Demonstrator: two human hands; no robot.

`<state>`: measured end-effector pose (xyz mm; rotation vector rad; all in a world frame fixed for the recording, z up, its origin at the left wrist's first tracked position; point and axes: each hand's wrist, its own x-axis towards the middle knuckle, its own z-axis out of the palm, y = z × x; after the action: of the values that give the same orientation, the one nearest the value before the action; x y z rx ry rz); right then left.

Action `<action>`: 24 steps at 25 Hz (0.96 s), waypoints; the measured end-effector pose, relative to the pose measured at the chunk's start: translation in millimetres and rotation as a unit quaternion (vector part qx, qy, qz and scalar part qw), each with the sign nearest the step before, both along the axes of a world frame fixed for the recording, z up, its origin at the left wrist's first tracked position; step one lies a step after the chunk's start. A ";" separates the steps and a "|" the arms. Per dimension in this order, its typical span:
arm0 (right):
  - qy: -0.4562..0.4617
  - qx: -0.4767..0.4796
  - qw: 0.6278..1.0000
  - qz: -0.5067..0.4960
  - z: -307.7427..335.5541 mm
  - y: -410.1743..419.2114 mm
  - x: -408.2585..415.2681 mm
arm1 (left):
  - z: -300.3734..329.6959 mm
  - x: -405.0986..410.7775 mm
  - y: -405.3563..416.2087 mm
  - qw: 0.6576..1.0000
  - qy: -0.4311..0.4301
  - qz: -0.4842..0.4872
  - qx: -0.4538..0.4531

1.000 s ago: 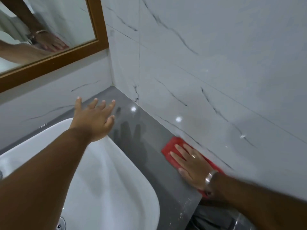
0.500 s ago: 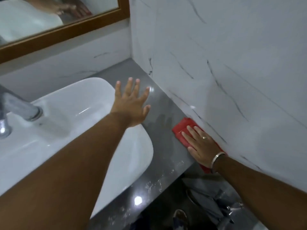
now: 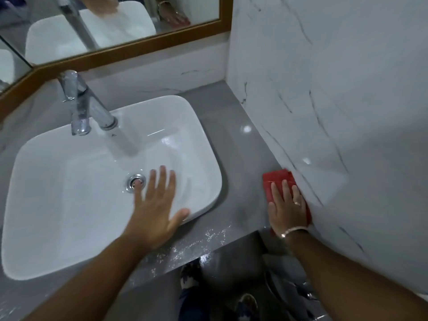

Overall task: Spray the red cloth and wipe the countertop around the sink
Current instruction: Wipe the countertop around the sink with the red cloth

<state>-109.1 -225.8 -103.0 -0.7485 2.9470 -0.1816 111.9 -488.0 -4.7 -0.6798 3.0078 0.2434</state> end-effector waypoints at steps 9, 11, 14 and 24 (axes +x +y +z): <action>0.044 -0.013 0.987 0.155 -19.8 -1.1 -11.5 | 3.2 204.6 -135.1 0.980 -0.188 0.054 -0.039; 0.051 -0.021 0.998 0.026 -17.2 -8.7 3.2 | 6.9 209.2 -148.9 0.982 -0.185 0.017 -0.042; 0.014 -0.078 0.968 0.236 -25.1 -54.3 98.8 | 4.5 207.5 -147.0 0.987 -0.150 -0.014 -0.053; 0.079 -0.006 0.988 0.133 -21.3 0.4 -8.8 | 21.0 203.5 -146.0 0.990 -0.125 -0.058 -0.007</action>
<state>-117.8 -225.4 -124.3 -1.1987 2.9505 -0.1238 315.4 -634.1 16.3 -0.4916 2.7986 0.1221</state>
